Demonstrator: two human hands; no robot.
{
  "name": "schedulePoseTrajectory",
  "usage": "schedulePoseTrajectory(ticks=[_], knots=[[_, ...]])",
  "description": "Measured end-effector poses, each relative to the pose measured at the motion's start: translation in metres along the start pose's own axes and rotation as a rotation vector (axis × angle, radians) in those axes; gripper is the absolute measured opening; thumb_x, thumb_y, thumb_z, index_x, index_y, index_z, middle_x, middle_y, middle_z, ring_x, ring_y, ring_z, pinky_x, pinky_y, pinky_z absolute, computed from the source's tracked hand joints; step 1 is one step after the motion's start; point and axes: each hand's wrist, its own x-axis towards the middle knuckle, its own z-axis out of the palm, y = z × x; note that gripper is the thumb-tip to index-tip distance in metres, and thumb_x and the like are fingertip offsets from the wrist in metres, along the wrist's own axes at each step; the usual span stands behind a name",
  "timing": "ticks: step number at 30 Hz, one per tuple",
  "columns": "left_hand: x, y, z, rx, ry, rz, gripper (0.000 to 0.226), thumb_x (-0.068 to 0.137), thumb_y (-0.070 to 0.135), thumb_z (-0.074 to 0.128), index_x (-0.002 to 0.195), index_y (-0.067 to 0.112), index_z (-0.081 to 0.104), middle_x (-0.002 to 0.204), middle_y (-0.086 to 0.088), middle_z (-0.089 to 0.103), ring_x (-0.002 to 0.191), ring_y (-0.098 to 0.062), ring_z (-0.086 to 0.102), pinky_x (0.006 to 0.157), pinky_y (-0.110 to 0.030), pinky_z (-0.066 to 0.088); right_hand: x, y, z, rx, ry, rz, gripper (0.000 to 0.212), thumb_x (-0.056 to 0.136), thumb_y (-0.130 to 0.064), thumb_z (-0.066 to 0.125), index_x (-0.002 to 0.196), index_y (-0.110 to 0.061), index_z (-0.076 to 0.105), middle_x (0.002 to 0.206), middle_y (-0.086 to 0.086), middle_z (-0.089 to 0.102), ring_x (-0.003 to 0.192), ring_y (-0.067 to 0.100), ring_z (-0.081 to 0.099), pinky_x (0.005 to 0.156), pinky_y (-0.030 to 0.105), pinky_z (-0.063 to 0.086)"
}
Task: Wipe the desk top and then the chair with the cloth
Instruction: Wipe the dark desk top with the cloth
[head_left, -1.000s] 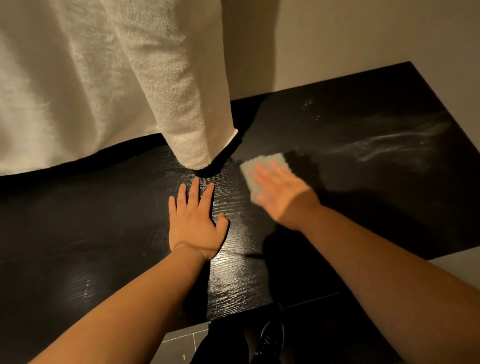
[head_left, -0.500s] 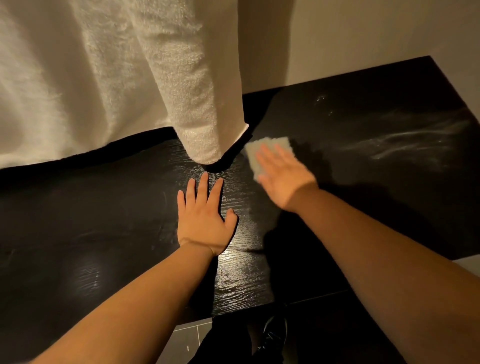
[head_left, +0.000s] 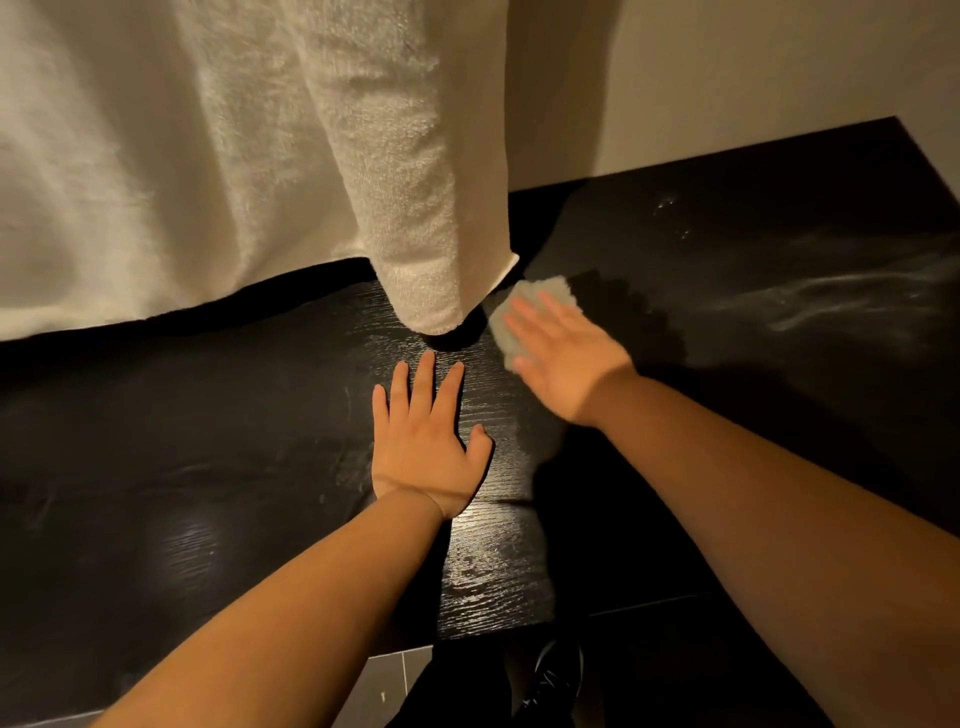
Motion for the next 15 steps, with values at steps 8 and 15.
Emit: schedulePoseTrajectory(ticks=[8,15], knots=[[0.000,0.000,0.001,-0.006,0.006,0.009,0.079,0.093,0.058,0.041,0.165,0.030,0.024,0.175,-0.005,0.012,0.161,-0.034,0.005,0.129,-0.057,0.005,-0.002,-0.026,0.006,0.166,-0.003,0.176,0.060,0.105,-0.043,0.021,0.161,-0.022,0.024,0.169,0.002,0.018,0.156,0.035,0.004,0.127,0.048,0.007],[-0.003,0.001,-0.005,-0.015,0.008,0.008,0.078,0.093,0.057,0.044,0.164,0.027,0.030,0.174,-0.008,0.016,0.160,-0.036,0.009,0.128,-0.059,0.009,-0.046,-0.011,0.003,0.135,-0.105,-0.065,0.068,0.101,-0.052,0.021,0.160,-0.020,0.029,0.168,0.000,0.023,0.157,0.026,0.012,0.127,0.046,0.015]])
